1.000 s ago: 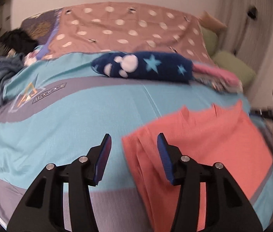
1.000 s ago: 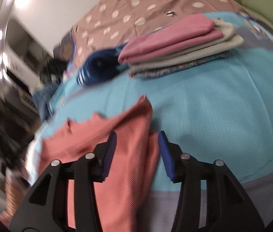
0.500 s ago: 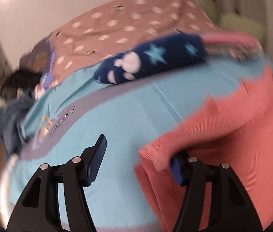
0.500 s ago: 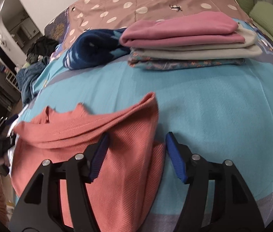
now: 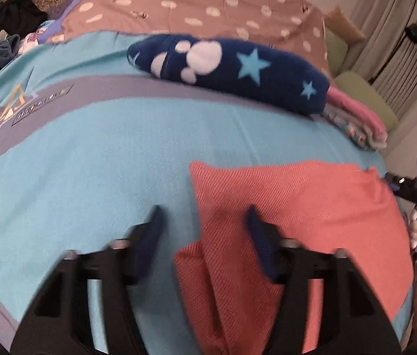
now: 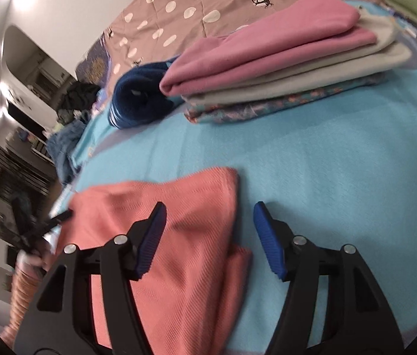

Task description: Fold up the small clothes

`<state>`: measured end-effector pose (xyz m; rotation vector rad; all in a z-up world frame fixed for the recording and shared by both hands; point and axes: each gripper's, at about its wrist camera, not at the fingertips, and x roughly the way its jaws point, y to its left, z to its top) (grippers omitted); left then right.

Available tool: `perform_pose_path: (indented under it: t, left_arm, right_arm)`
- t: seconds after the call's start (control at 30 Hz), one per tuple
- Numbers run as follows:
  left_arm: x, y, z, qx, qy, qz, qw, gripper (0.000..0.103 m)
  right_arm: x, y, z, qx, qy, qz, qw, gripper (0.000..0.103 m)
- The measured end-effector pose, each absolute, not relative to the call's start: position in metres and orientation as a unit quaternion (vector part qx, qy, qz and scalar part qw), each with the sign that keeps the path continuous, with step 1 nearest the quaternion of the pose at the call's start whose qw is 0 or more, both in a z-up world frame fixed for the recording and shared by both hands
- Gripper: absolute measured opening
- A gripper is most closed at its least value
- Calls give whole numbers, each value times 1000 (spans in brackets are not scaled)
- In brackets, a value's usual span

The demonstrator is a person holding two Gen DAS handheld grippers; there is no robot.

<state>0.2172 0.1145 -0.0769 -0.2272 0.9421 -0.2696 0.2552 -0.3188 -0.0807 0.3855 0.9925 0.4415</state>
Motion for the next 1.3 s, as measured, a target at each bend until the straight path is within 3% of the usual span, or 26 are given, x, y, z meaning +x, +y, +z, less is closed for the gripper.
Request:
perform_pose_path:
  t: [0.03, 0.13, 0.17, 0.2, 0.23, 0.27, 0.53, 0.83, 0.87, 0.9, 0.93, 0.97, 1.13, 1.3]
  left_arm:
    - [218, 116, -72, -139, 442, -148, 873, 3]
    - [199, 113, -44, -134, 386, -137, 902, 3]
    - [191, 112, -39, -127, 378, -130, 908, 8]
    - [184, 114, -36, -125, 381, -123, 908, 32]
    - [174, 117, -36, -128, 388, -121, 905, 44]
    - [160, 120, -36, -129, 387, -124, 905, 52]
    - [23, 137, -51, -134, 402, -163, 891, 55]
    - [10, 120, -64, -126, 409, -181, 885, 59]
    - [13, 120, -67, -131, 412, -180, 883, 59]
    - [17, 120, -70, -138, 415, -184, 880, 51]
    - [19, 119, -71, -144, 416, -191, 877, 35]
    - [21, 119, -73, -149, 419, -194, 875, 2]
    - [0, 137, -55, -223, 368, -242, 870, 2]
    - [-32, 126, -58, -154, 386, -239, 877, 2]
  right_arm:
    - [257, -318, -79, 192, 468, 217, 835, 5]
    - [244, -325, -61, 211, 429, 216, 851, 5]
    - [237, -329, -53, 209, 413, 216, 860, 8]
    - [227, -336, -46, 205, 396, 200, 872, 13]
    - [218, -342, -43, 202, 395, 187, 876, 36]
    - [210, -347, -43, 204, 401, 187, 873, 49]
    - [75, -368, -72, 208, 440, 232, 842, 48]
    - [42, -357, -83, 224, 443, 242, 834, 48]
    - [43, -354, -83, 218, 443, 240, 836, 35]
    - [45, -350, -84, 209, 446, 232, 839, 24]
    - [46, -349, -85, 204, 449, 226, 840, 3]
    - [45, -349, -85, 205, 448, 220, 842, 3]
    - [27, -364, -61, 250, 396, 252, 847, 2]
    - [4, -383, -60, 257, 392, 257, 845, 2]
